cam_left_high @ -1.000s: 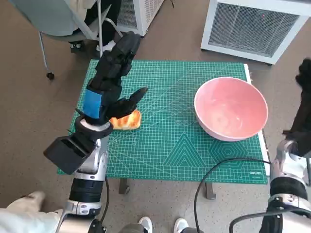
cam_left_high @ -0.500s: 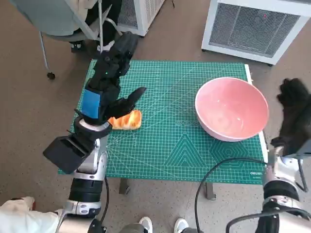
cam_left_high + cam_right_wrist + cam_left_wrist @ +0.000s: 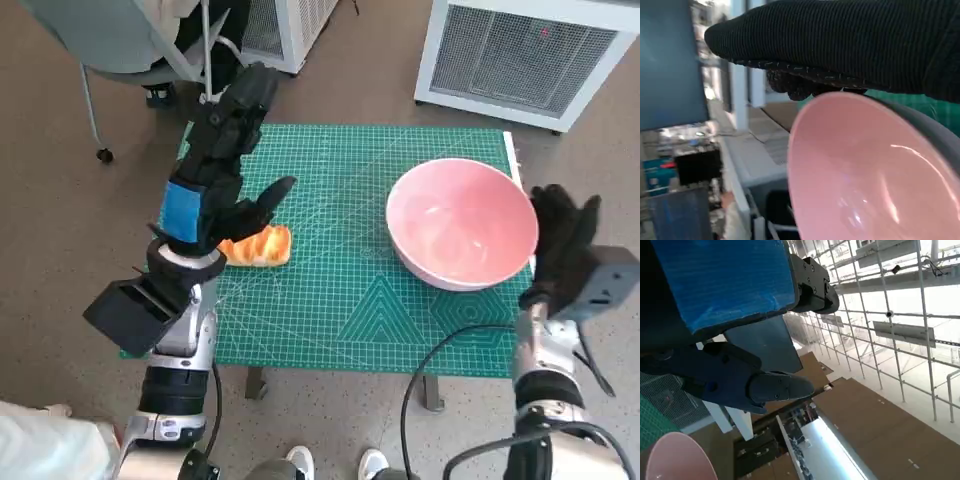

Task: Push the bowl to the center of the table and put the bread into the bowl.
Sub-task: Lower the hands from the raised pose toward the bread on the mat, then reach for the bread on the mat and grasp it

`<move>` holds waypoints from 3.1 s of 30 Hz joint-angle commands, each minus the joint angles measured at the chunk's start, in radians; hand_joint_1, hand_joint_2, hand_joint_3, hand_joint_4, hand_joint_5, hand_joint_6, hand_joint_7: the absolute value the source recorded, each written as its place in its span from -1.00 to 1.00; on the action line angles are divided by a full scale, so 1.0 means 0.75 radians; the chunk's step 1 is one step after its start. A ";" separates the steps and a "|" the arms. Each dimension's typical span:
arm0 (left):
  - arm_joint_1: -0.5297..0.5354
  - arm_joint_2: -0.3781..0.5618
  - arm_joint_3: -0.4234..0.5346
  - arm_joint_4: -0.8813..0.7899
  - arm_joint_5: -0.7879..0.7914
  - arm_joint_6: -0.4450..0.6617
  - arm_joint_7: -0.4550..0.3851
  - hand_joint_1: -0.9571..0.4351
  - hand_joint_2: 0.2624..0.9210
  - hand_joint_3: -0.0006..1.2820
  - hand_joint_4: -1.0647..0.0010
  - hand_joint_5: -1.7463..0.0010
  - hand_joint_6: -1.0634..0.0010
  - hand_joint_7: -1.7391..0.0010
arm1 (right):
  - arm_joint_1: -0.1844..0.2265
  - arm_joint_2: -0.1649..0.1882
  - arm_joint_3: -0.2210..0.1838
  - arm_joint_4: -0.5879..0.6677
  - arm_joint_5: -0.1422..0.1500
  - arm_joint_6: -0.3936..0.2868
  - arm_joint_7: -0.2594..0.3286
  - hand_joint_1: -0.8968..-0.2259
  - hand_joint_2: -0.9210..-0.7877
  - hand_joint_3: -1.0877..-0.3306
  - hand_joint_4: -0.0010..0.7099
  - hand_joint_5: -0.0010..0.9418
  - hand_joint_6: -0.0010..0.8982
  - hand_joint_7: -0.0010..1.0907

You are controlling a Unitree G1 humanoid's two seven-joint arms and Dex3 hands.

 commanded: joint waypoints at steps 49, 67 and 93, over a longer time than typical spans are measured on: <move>0.126 0.096 0.057 -0.060 -0.041 -0.016 -0.039 -0.15 1.00 -0.57 0.48 1.00 0.36 0.86 | -0.268 0.254 -0.036 0.034 -0.008 0.223 -0.091 0.13 -1.00 -0.24 -0.18 -0.97 -0.72 0.06; 0.018 0.636 0.040 0.050 0.361 0.160 -0.138 -0.23 1.00 -0.69 0.49 1.00 0.36 0.93 | -0.271 0.175 0.175 -0.180 -0.127 -0.397 0.121 -0.12 -1.00 -0.20 -0.18 -0.99 -0.80 0.10; -0.363 0.763 -0.460 0.238 0.796 0.778 -0.565 0.32 0.52 -1.00 0.79 1.00 0.51 1.00 | -0.005 0.182 0.386 -0.834 -0.002 -0.635 0.493 -0.36 -1.00 -0.15 -0.05 -0.95 -1.00 0.44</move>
